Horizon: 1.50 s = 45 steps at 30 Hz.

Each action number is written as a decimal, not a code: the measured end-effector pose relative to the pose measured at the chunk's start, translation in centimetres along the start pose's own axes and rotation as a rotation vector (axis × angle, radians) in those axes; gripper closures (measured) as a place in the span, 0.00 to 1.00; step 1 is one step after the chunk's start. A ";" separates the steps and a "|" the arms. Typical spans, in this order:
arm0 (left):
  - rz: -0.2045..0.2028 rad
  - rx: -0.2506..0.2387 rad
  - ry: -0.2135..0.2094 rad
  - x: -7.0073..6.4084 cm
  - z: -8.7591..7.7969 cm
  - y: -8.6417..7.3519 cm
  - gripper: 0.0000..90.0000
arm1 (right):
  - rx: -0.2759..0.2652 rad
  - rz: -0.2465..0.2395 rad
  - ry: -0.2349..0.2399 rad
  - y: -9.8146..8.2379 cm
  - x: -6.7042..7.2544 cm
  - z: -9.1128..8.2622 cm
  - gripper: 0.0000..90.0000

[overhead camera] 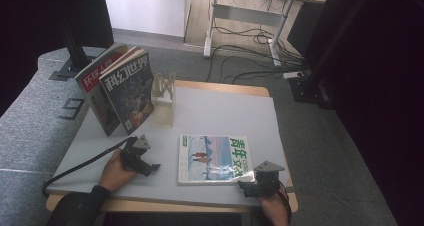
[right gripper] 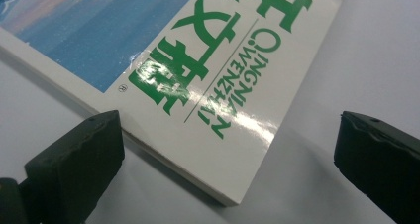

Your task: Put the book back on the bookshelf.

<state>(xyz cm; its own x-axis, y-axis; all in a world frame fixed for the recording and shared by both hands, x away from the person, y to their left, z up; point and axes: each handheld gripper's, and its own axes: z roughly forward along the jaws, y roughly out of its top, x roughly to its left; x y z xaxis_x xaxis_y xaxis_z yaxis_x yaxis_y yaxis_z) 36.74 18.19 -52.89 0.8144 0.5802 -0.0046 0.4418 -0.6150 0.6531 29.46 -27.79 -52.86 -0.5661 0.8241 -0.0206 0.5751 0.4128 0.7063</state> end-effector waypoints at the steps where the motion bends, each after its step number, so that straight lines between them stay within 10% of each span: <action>1: 0.000 0.000 0.000 0.0 0.0 0.0 0.00 | 0.001 0.007 -0.001 0.0 -0.2 0.1 0.00; 45: 0.011 0.044 -0.013 0.3 0.0 0.7 0.00 | 0.011 0.106 -0.051 4.3 -7.2 4.5 0.00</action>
<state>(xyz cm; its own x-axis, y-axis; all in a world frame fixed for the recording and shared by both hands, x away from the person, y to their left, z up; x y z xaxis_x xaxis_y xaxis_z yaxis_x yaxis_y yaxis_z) 37.25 17.96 -52.42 0.8243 0.5662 -0.0074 0.4485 -0.6448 0.6190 38.63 -30.18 -52.89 -0.4707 0.8821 0.0177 0.6369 0.3258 0.6987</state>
